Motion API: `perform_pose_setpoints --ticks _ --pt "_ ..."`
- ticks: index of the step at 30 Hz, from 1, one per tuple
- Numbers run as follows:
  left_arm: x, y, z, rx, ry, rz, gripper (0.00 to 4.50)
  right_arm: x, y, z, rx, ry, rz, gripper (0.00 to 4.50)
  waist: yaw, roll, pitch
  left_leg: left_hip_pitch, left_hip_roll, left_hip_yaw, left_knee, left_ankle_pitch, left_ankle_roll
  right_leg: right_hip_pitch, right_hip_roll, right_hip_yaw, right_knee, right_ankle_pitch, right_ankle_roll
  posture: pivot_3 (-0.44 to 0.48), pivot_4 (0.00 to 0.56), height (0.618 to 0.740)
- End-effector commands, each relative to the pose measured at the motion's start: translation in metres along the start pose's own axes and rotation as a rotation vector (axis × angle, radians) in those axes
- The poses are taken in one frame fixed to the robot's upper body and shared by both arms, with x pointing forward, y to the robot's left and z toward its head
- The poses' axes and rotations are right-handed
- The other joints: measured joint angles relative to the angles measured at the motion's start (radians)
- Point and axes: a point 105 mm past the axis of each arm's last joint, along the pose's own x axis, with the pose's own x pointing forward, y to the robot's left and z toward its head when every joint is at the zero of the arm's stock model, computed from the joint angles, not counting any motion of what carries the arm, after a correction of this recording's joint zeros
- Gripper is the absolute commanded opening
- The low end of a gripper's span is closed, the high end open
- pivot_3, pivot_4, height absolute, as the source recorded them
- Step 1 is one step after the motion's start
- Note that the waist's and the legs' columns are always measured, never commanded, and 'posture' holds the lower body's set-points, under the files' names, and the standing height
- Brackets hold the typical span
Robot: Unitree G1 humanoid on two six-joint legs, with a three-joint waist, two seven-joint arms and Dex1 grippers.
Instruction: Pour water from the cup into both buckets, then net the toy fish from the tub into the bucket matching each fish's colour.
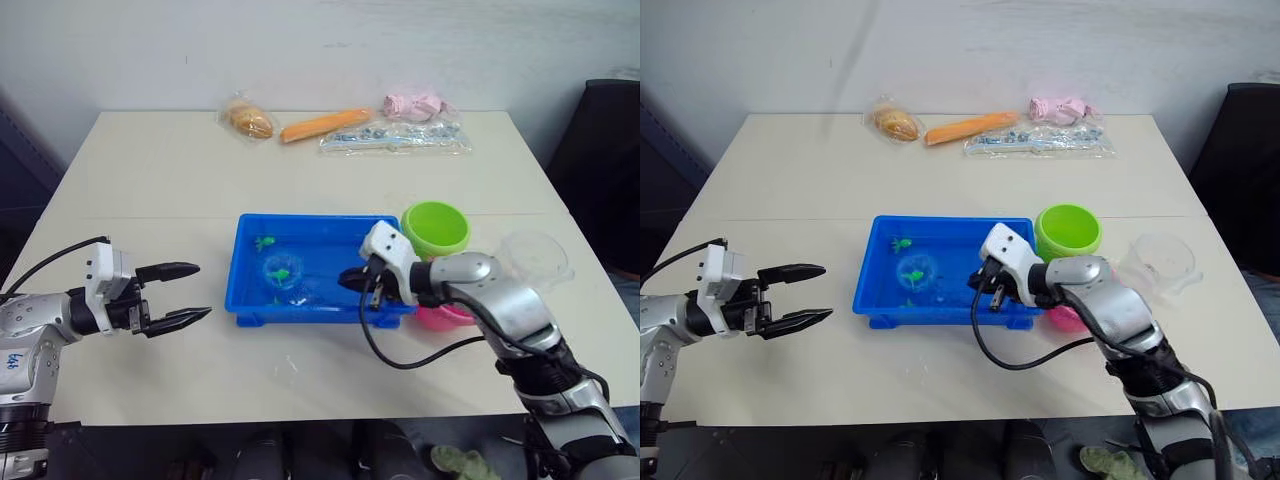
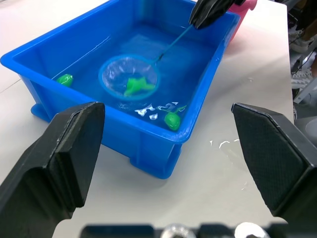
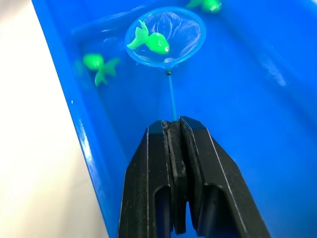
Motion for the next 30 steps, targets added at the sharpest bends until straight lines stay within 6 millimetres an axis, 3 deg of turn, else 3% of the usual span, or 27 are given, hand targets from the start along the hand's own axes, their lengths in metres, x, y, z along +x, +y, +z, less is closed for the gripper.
perform_pose_setpoints --ticks 1,14,20,27,30 --pt "0.006 0.000 0.021 0.035 -0.092 0.007 4.41 -0.041 0.004 0.020 -0.010 -0.125 -0.021 0.00 0.001 0.000 0.000 0.000 0.000 0.000 0.000 0.000 0.000 0.000 0.000 0.000 0.000 0.000 0.000 0.000 0.150 0.740" --pt "0.056 -0.007 0.048 0.018 -0.211 -0.118 4.41 -0.118 -0.004 0.023 -0.010 -0.196 -0.259 0.00 0.004 0.000 0.000 0.000 -0.001 0.000 0.000 0.000 0.001 0.001 0.000 0.000 -0.001 0.000 0.000 0.000 0.150 0.740" --pt "0.080 -0.006 0.056 0.026 -0.236 -0.191 4.41 -0.178 -0.026 0.005 0.014 -0.122 -0.494 0.00 0.016 0.000 0.000 0.000 -0.002 0.000 0.000 0.000 0.001 0.001 0.000 0.000 0.000 0.000 0.000 0.000 0.150 0.740" --pt "0.089 -0.003 0.051 0.026 -0.230 -0.203 4.41 -0.214 -0.041 -0.014 0.032 -0.061 -0.650 0.00 0.027 0.000 0.000 0.001 -0.006 0.000 0.000 0.000 0.001 0.002 0.001 0.001 -0.001 0.000 0.000 0.000 0.150 0.740" --pt "0.095 -0.003 0.052 0.037 -0.235 -0.216 4.41 -0.223 -0.054 -0.034 -0.012 0.037 -0.770 0.00 0.027 0.000 0.000 0.002 -0.006 0.000 0.000 0.000 0.001 0.002 0.001 0.001 -0.001 0.000 0.000 0.000 0.150 0.740"
